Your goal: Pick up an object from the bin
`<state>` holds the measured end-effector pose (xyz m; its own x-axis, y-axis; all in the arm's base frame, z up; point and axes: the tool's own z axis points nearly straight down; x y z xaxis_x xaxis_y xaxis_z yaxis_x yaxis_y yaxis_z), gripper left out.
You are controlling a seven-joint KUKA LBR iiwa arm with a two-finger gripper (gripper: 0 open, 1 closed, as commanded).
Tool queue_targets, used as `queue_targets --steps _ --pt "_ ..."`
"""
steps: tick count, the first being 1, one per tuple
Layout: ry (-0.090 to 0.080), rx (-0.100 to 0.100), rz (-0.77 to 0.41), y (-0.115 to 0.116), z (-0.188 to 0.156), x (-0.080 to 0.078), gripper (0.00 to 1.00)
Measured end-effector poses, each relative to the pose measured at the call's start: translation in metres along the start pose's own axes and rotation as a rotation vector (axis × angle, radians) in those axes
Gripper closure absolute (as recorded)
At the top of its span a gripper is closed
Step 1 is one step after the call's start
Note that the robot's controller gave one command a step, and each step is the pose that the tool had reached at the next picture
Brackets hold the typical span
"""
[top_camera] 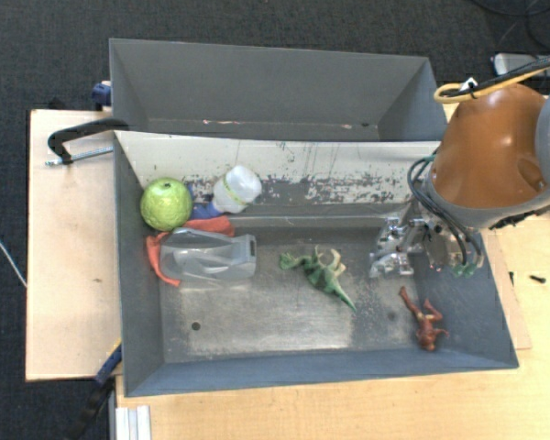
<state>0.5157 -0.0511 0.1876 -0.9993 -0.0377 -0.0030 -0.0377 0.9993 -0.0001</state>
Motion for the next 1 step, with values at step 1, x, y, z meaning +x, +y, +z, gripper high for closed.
queue_targets --steps 1 --pt "0.001 -0.001 0.03 0.009 0.0149 0.0046 1.0"
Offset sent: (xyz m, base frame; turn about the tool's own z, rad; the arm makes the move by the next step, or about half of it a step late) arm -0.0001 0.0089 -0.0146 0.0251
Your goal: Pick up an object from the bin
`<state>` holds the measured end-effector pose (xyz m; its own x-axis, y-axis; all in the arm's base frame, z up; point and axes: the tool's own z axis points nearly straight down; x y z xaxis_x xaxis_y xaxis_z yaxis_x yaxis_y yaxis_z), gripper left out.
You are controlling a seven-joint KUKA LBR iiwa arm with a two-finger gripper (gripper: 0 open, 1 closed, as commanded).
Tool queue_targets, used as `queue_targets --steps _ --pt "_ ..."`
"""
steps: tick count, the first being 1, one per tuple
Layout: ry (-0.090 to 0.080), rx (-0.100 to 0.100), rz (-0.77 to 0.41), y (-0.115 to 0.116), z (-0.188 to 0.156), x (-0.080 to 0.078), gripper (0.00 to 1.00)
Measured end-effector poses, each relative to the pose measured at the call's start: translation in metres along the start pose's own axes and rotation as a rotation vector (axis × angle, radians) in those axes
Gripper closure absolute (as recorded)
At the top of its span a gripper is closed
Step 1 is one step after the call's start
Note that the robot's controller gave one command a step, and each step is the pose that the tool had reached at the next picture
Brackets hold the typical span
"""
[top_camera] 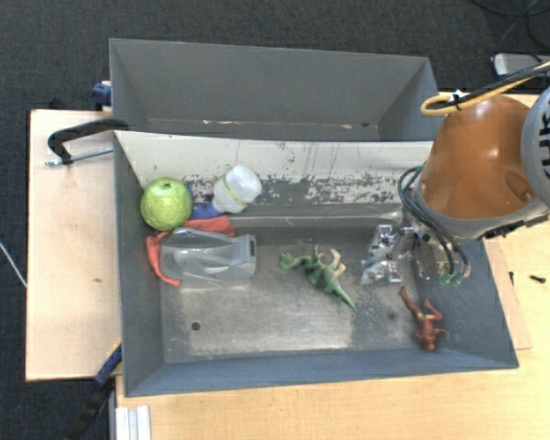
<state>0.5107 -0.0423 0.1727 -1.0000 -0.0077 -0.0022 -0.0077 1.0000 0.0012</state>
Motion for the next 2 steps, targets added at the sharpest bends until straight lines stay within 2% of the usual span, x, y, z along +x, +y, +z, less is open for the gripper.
queue_targets --steps 1,2 --pt "-0.003 0.001 -0.004 0.0008 -0.0009 -0.006 0.0" --pt "-0.003 0.001 -0.005 0.0007 -0.0011 -0.0061 0.0"
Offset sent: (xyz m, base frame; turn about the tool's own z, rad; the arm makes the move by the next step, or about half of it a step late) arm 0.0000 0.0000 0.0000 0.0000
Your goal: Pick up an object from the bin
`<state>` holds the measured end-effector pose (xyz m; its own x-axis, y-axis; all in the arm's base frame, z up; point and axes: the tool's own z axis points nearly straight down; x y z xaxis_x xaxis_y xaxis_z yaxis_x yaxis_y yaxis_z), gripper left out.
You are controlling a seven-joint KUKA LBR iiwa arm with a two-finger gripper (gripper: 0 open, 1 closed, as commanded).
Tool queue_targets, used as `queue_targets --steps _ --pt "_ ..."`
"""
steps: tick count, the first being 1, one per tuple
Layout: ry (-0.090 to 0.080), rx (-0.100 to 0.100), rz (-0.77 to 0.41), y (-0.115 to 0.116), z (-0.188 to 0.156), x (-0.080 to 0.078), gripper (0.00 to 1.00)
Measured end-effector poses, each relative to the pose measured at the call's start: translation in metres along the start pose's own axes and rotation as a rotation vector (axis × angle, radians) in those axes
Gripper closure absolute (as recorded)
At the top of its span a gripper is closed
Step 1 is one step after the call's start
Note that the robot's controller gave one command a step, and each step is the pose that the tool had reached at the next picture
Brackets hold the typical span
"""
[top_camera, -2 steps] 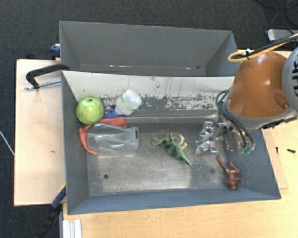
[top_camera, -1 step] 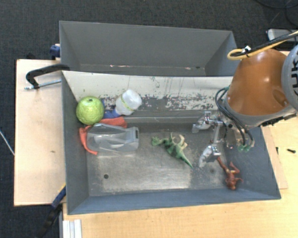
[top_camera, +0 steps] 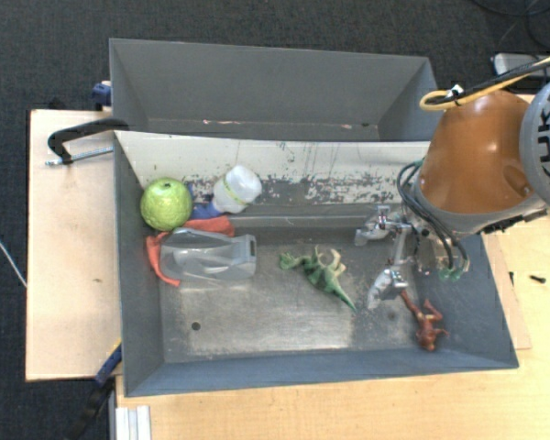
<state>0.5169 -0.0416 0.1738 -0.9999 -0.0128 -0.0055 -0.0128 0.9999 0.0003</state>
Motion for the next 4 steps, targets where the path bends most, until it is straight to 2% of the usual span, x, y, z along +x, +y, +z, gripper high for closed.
queue_targets --steps 1,2,3,4 --pt "-0.009 0.004 -0.025 0.009 0.099 -0.021 1.0" --pt "-0.009 0.004 -0.025 0.009 0.099 -0.021 1.0" --pt "0.001 0.0 -0.035 0.008 0.041 -0.016 1.0" --pt "0.001 0.0 -0.035 0.008 0.041 -0.016 1.0"
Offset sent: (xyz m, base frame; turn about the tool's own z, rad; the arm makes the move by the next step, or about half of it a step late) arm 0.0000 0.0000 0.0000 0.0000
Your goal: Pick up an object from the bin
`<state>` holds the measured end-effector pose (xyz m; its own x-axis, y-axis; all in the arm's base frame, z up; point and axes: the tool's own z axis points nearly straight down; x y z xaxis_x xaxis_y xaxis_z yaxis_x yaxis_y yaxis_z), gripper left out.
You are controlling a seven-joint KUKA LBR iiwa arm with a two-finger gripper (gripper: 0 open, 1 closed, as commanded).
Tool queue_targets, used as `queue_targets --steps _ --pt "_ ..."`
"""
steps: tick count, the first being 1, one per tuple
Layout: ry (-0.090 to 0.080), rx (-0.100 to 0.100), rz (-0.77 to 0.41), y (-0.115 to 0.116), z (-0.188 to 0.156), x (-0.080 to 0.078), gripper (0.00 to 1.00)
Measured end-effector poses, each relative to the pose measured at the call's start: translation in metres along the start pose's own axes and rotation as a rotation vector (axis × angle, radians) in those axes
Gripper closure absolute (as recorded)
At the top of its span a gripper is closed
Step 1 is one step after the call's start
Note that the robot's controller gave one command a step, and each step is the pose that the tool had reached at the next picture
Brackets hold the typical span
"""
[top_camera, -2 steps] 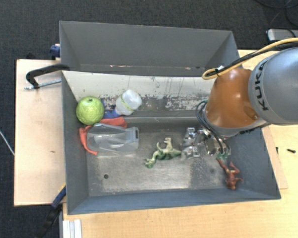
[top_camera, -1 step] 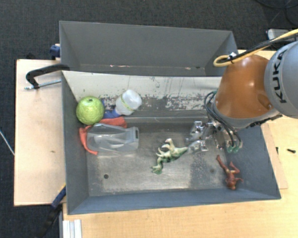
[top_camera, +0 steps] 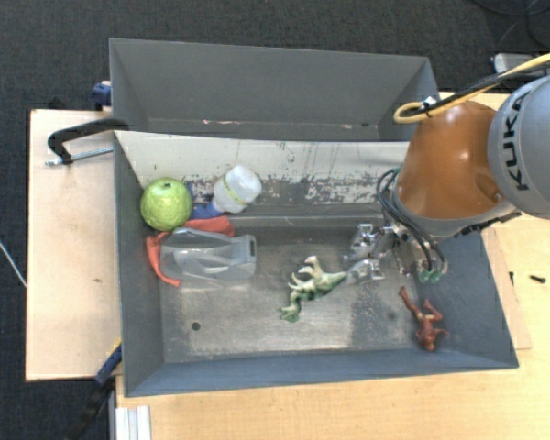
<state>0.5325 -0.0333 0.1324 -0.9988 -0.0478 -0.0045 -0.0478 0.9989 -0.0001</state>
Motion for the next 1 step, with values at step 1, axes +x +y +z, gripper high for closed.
queue_targets --steps 1 --pt "0.0 0.0 0.013 0.0074 -0.0837 -0.0104 1.0"
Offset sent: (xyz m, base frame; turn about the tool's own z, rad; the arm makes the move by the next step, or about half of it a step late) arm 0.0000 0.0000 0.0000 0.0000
